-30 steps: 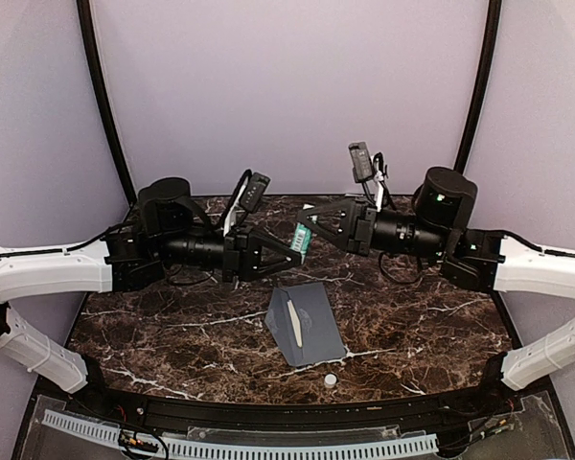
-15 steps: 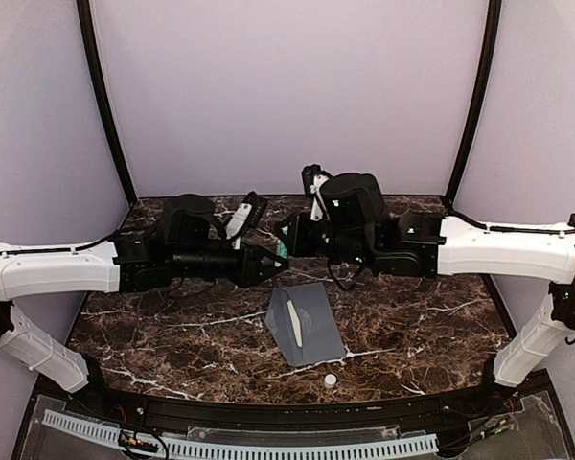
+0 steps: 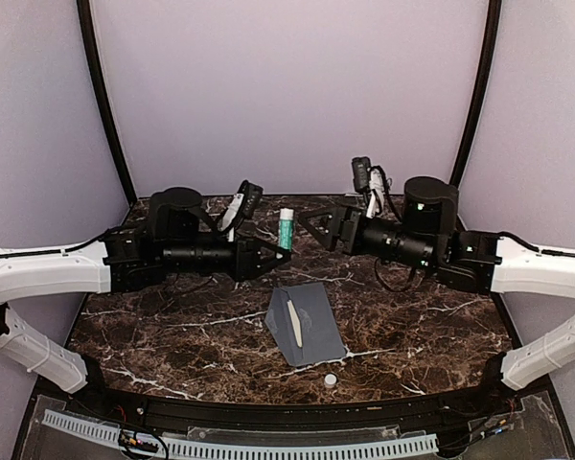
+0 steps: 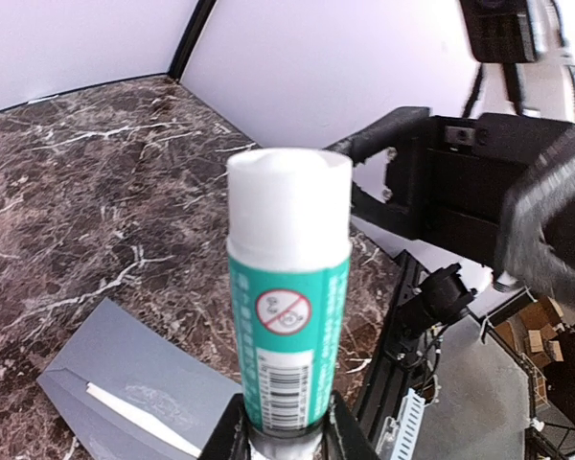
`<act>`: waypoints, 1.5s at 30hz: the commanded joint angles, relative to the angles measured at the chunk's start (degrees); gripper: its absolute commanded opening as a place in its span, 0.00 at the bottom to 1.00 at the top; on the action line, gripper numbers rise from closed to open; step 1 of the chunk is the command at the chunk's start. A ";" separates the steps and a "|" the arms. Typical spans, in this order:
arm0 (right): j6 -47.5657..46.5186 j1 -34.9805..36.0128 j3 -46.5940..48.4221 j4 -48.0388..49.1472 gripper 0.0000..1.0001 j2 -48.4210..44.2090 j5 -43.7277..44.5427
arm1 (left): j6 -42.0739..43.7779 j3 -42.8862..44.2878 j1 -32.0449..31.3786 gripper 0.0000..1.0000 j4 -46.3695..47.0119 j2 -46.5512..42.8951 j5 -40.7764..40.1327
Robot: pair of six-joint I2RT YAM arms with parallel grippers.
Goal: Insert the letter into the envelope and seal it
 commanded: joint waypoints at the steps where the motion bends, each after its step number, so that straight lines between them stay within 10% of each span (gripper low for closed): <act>1: 0.38 -4.85 -7.61 20.00 0.78 -3.86 -18.94 | -0.88 -1.78 0.16 0.00 7.09 -3.60 10.37; 10: -0.46 -5.96 -8.79 35.01 0.74 -2.17 -41.71 | -5.54 -2.41 0.27 0.00 20.77 -3.59 36.03; 22: -0.93 -3.70 -5.21 34.31 0.50 1.48 -45.83 | -6.24 -1.13 0.11 0.00 19.94 -1.37 39.69; 28: 0.91 -3.40 -5.19 36.74 0.19 2.09 -47.74 | -5.62 -1.46 0.23 0.00 19.95 -1.08 38.79; 31: 0.57 -3.56 -4.97 34.62 0.06 2.00 -46.80 | -3.71 -2.27 0.20 0.00 18.13 -2.20 34.33; 45: 0.64 -2.02 7.44 -4.59 0.00 12.76 -8.67 | 5.86 -3.08 -0.66 0.00 4.14 -1.63 -12.14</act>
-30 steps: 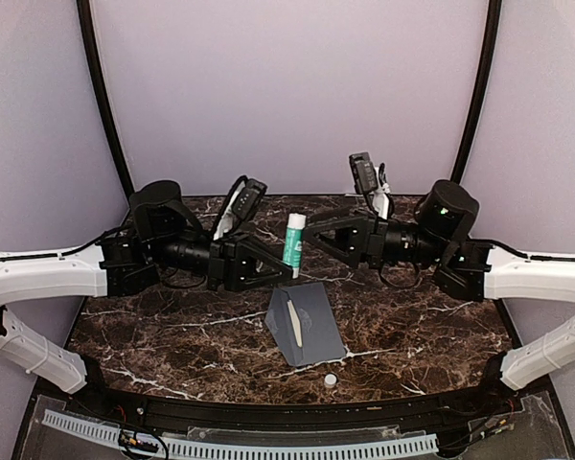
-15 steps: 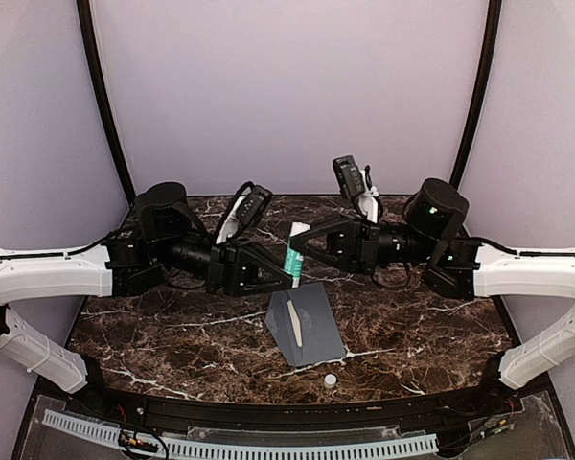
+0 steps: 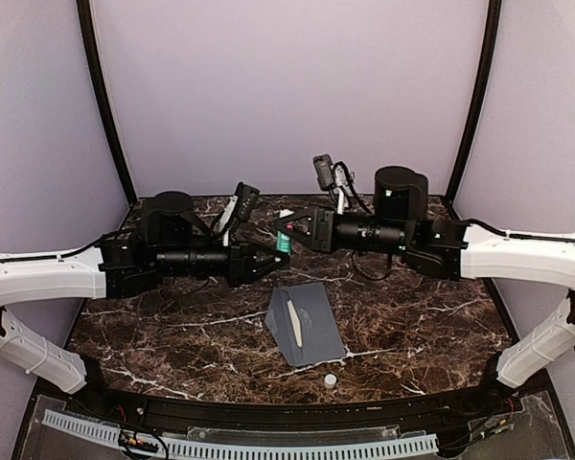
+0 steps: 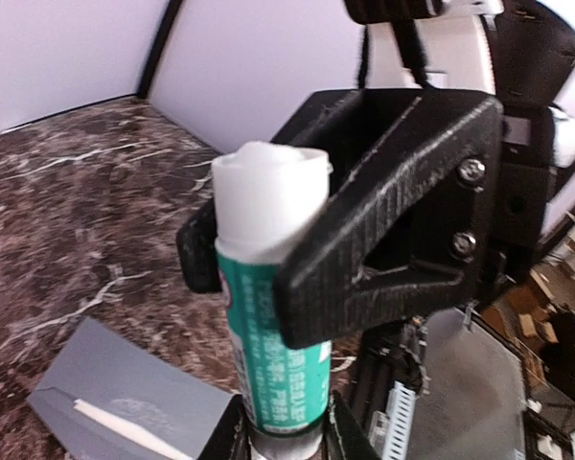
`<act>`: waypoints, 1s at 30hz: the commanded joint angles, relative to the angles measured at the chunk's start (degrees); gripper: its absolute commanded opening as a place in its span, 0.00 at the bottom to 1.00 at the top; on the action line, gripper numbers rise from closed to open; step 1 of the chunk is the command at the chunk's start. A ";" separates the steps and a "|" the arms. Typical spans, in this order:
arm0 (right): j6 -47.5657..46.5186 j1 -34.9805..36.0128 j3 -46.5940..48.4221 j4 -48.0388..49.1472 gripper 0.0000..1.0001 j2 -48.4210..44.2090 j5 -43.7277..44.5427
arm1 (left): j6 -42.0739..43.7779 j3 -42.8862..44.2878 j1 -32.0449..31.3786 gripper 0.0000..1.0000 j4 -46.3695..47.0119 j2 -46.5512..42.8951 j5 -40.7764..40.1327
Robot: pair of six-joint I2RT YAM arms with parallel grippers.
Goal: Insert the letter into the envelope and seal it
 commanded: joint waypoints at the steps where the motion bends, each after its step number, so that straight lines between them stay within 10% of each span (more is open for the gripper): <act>1: 6.29 2.23 6.61 -16.80 0.00 8.06 17.01 | 3.42 0.23 -0.69 0.00 -1.73 2.41 -21.75; 9: 10.44 4.08 13.22 -22.75 0.00 16.84 26.60 | 2.47 3.47 -1.40 0.00 -5.18 7.99 -28.12; 13: 7.13 3.88 9.78 -16.22 0.16 12.24 21.49 | 1.74 2.37 -1.36 0.00 -2.58 6.92 -23.72; 20: 2.20 -0.36 -2.94 0.86 0.73 -1.26 2.60 | 0.47 1.52 -0.06 0.00 1.36 3.98 -3.48; 30: 4.88 -3.25 -14.74 25.75 0.84 -6.70 -20.49 | -5.81 -1.00 1.20 0.00 16.40 2.55 26.15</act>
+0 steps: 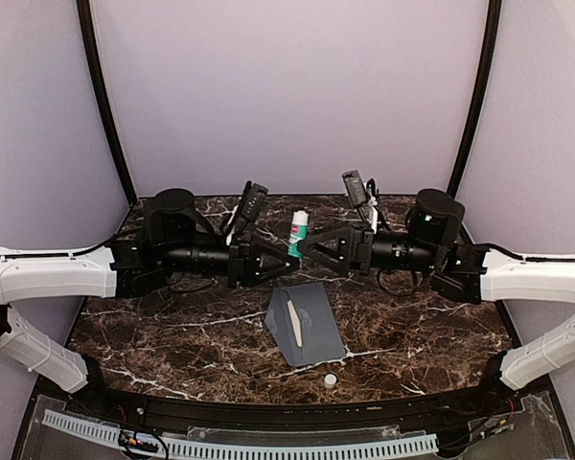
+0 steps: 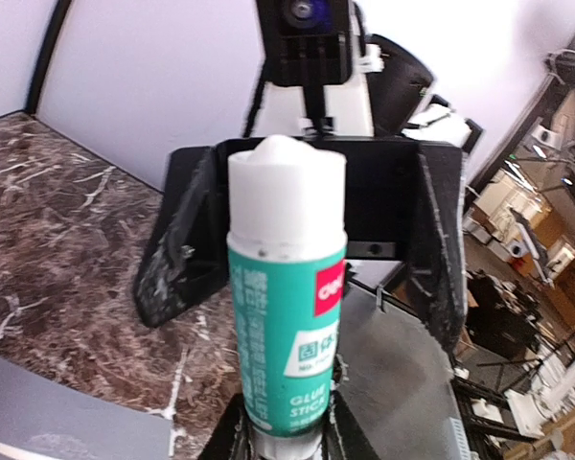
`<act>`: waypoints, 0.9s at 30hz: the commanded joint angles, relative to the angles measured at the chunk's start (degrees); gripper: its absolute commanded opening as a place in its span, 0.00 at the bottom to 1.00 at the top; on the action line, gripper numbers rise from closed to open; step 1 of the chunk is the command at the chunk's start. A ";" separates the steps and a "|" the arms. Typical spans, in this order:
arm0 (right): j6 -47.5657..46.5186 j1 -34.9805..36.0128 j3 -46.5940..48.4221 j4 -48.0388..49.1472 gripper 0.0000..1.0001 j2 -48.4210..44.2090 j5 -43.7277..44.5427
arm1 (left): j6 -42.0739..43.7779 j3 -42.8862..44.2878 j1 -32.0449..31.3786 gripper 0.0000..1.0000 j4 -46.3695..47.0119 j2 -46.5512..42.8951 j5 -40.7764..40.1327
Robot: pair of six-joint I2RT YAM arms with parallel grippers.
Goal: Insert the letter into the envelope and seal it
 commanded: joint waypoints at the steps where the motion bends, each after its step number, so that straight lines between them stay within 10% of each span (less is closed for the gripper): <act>1: 2.90 -0.25 -1.85 16.63 0.83 1.62 -12.42 | -3.37 -0.70 0.27 0.00 8.98 -0.45 16.73; 16: 5.98 0.34 -0.49 23.82 0.27 4.27 -14.72 | -4.60 -0.46 0.25 0.00 11.44 1.39 20.62; 27: -1.12 2.65 2.17 5.18 0.00 2.50 0.82 | 4.90 2.35 0.25 0.00 -10.74 -0.49 -9.87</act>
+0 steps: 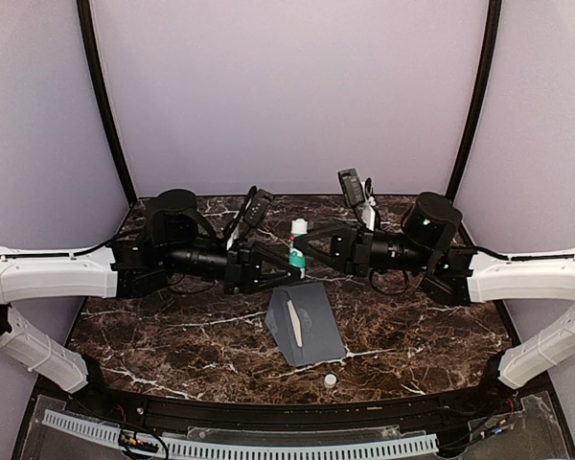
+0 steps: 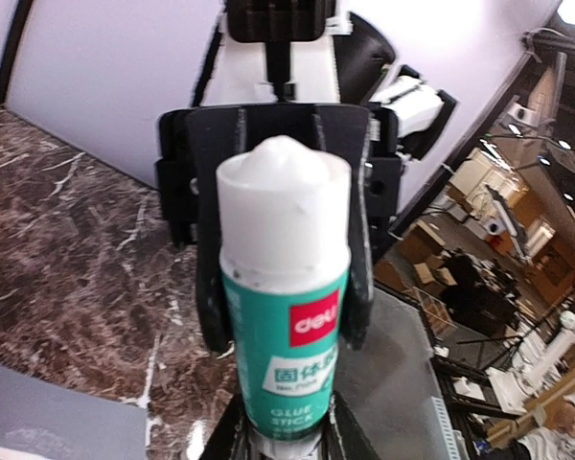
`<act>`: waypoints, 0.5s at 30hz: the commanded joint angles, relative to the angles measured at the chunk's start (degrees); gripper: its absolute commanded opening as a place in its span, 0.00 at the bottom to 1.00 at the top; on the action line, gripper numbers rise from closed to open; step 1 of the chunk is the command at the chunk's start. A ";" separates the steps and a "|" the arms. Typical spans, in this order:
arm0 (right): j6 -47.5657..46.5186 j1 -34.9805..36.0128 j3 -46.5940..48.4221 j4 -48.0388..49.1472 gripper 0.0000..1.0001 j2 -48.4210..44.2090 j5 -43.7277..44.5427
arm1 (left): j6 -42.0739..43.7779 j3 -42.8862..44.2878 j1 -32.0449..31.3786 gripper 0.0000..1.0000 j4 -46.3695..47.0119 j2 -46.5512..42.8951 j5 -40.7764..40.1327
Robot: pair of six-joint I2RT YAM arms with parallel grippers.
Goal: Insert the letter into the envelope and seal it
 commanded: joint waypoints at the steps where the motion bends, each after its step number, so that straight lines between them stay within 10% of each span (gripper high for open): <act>1: -4.62 2.90 4.56 -12.39 0.00 -1.15 12.61 | 5.75 2.65 0.35 0.00 -14.19 -0.66 -21.61; 15: 2.11 9.88 23.80 -45.14 0.00 14.63 47.79 | 4.28 2.74 -0.37 0.00 -17.27 0.86 -35.91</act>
